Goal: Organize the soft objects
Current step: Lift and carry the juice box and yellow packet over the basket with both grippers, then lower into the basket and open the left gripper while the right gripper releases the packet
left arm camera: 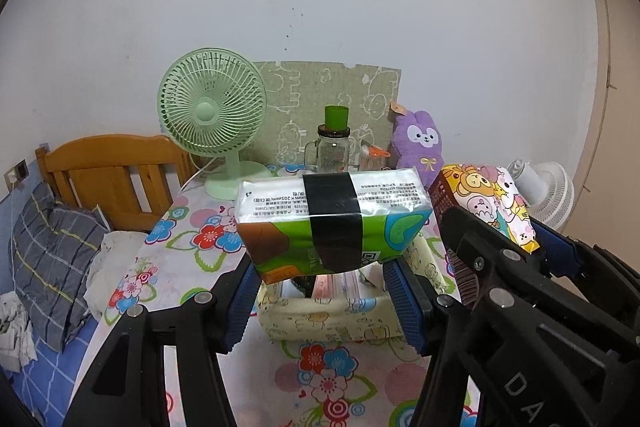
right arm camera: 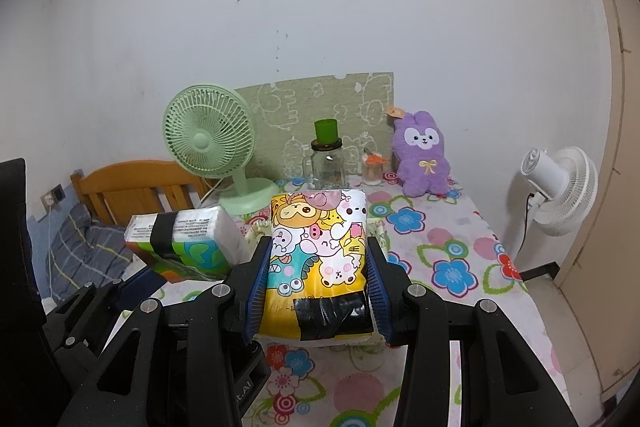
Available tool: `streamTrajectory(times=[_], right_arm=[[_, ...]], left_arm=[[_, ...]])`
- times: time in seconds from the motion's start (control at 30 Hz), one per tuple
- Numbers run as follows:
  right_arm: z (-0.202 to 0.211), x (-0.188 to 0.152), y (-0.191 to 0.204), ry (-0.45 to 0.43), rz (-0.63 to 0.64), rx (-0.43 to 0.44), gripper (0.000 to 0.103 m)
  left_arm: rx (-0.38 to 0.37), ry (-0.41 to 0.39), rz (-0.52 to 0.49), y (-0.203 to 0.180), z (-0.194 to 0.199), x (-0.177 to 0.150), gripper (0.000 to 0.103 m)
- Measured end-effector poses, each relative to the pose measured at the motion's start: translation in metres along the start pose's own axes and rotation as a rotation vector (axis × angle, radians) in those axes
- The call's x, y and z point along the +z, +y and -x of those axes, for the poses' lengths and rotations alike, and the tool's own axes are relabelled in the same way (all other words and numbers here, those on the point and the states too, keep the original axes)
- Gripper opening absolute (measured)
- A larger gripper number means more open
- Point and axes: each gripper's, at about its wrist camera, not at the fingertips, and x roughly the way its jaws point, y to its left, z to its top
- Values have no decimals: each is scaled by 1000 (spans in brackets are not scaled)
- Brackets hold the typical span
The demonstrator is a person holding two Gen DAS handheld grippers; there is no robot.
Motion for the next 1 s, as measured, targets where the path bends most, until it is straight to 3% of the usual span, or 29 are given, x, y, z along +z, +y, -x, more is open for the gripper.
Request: streamTrajectory(times=[0.63,1.0], right_arm=[[-65,10,-15,34,-8,-13,47],[-109,5,-24,89,-22,5,47]], left_arm=[[-25,59,0,-2,-68,14,63],[-20,136,10,0,-109,7,64]])
